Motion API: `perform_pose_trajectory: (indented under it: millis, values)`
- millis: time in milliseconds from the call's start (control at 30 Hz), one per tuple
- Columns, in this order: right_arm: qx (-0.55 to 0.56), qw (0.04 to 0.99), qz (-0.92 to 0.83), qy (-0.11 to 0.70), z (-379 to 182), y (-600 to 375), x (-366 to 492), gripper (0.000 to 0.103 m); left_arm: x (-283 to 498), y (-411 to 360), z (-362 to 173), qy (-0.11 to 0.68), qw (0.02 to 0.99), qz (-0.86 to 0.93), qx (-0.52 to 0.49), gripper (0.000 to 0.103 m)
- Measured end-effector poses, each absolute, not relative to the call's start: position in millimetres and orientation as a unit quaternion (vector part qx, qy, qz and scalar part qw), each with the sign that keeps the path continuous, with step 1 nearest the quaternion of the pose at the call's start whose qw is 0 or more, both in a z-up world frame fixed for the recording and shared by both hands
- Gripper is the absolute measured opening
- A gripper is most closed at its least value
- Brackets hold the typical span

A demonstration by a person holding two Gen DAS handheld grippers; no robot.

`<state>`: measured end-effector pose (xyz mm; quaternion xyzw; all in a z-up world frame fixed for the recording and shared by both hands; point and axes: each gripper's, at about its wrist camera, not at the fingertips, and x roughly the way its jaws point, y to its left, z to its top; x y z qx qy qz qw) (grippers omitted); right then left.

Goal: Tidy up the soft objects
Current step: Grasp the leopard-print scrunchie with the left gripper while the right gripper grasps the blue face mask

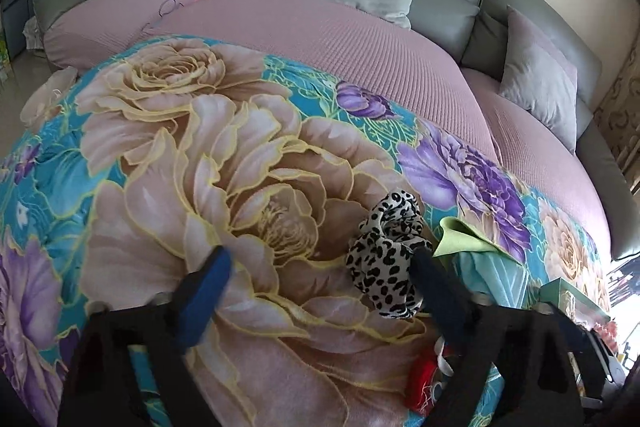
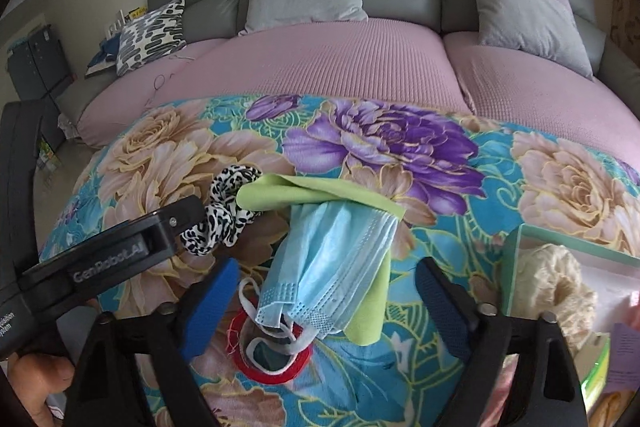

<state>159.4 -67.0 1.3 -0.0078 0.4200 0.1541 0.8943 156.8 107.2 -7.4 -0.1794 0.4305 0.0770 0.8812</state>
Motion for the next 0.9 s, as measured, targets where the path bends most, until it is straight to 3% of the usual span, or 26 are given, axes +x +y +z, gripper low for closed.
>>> perform_pose_trajectory:
  millis: [133,200,300,400,500,700,900]
  values:
    - [-0.008,0.892,0.154,0.425,-5.8,-64.7,163.4,0.066,161.7,100.7,-12.3,0.438,0.879,0.054,-0.182,0.075]
    - [-0.006,0.891,0.156,0.427,-7.9,-64.4,164.2,0.057,163.6,98.8,-13.3,0.436,0.879,0.039,-0.191,0.059]
    - [-0.003,0.891,0.159,0.426,-8.7,-63.9,164.1,0.046,166.1,96.5,-16.4,0.438,0.877,0.024,-0.199,0.044]
    - [0.002,0.888,0.163,0.431,-10.7,-63.9,164.6,0.045,167.6,94.6,-16.8,0.434,0.877,0.011,-0.204,0.028]
    - [0.011,0.885,0.167,0.434,-12.1,-65.9,165.1,0.035,166.7,95.3,-16.8,0.431,0.878,0.009,-0.208,0.021]
    - [0.028,0.882,0.180,0.434,-9.8,-69.3,163.2,0.017,158.7,102.4,-9.6,0.426,0.877,0.019,-0.222,0.018]
    - [0.047,0.883,0.188,0.427,-1.4,-77.1,157.7,0.011,141.2,112.2,14.4,0.400,0.889,0.048,-0.217,0.018]
